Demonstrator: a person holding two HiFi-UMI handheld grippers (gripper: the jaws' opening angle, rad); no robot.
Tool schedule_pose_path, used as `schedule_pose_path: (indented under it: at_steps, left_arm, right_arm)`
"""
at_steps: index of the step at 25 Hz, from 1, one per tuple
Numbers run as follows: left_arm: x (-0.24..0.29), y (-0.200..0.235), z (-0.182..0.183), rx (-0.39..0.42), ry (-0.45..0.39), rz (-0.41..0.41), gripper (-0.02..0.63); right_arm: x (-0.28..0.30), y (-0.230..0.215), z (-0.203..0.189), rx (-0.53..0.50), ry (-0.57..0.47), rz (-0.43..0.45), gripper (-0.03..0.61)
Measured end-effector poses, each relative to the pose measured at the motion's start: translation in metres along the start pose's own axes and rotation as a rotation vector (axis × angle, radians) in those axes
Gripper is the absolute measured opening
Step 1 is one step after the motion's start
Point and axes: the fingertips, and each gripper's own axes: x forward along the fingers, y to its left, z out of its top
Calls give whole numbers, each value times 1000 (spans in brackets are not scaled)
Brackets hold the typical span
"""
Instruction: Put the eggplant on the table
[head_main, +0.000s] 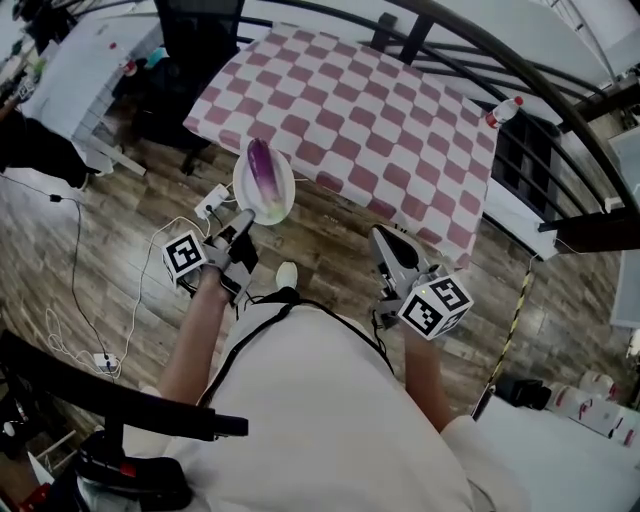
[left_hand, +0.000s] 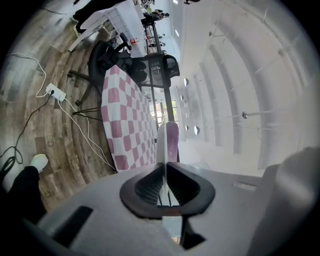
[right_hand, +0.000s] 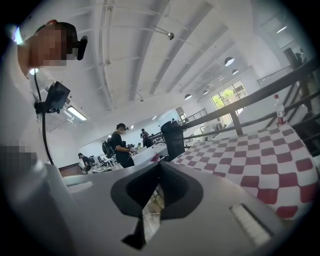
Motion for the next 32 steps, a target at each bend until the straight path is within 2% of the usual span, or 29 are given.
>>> schedule_pose_path:
  at_steps: [9,16,25,32]
  left_arm:
    - [39,5,70,3,45,0,31]
    - [58,6,104,11,85,-13,31]
    - [73,13,127,21,113,0,31]
    - [87,11,123,19,109,8,31]
  right_arm:
    - [73,-14,19,16,-11,-33,8]
    - [117,-13,29,-13,-1,-40,8]
    - [136,-22,34,14,-28,-70,8]
    - [134,-40,36,39,-26,-67,8]
